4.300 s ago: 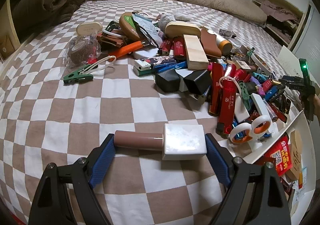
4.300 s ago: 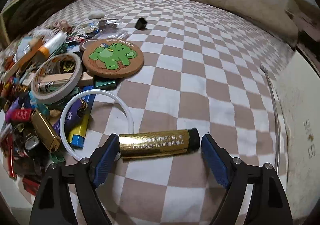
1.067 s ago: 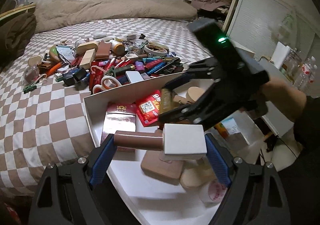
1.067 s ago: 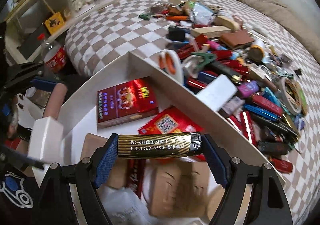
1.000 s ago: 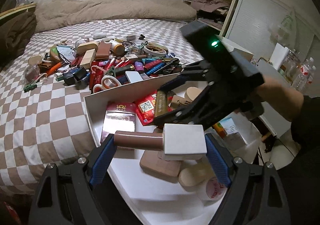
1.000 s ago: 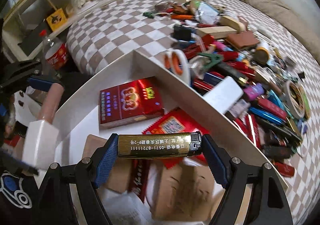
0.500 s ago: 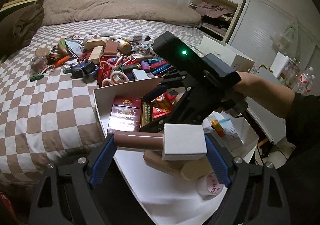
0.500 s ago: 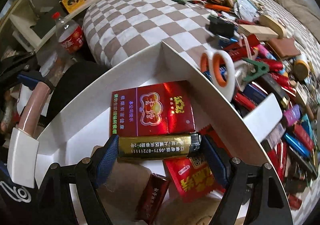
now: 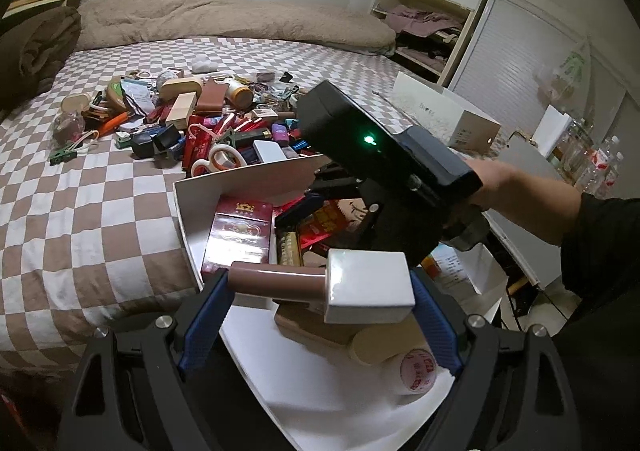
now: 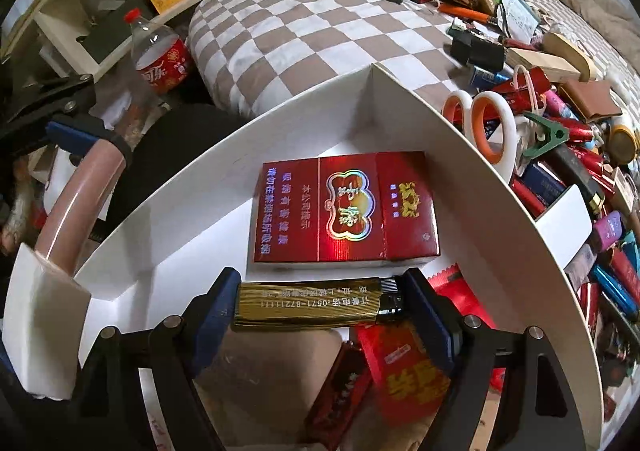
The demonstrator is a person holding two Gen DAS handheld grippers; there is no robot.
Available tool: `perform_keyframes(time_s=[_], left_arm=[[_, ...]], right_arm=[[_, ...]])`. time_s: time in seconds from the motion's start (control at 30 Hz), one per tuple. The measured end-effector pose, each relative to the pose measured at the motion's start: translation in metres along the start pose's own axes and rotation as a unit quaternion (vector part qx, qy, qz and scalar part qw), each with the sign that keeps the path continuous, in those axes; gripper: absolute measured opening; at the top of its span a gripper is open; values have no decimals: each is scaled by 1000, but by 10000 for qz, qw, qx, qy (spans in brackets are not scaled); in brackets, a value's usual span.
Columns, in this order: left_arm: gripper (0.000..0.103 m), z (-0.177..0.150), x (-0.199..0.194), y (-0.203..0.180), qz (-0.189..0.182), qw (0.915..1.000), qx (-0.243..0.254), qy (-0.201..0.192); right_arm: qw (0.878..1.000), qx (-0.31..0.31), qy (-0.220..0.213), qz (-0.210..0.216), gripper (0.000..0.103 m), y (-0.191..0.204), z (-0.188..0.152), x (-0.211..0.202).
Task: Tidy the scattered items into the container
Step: 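Carry the gold lighter and the roller over the white box, then lower the gold lighter into the white box and open right tool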
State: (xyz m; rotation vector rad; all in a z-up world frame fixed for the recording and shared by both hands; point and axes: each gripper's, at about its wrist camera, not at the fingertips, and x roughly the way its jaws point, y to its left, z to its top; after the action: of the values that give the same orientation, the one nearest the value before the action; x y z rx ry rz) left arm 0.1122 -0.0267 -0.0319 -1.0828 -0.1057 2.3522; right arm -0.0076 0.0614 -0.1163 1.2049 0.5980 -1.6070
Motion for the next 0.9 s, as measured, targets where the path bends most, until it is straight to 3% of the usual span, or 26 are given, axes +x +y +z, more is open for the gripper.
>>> perform_keyframes(time_s=[0.33, 0.57, 0.9], left_arm=[[87, -2, 1, 0, 61, 10000, 15, 36], [87, 0, -2, 0, 88, 10000, 41, 21], [87, 4, -6, 2, 167, 9998, 69, -5]], right_arm=[[10000, -12, 23, 17, 82, 2, -11, -6], [9987, 238, -270, -370, 82, -9, -8, -12], [9976, -45, -184, -668, 83, 4, 2, -1]])
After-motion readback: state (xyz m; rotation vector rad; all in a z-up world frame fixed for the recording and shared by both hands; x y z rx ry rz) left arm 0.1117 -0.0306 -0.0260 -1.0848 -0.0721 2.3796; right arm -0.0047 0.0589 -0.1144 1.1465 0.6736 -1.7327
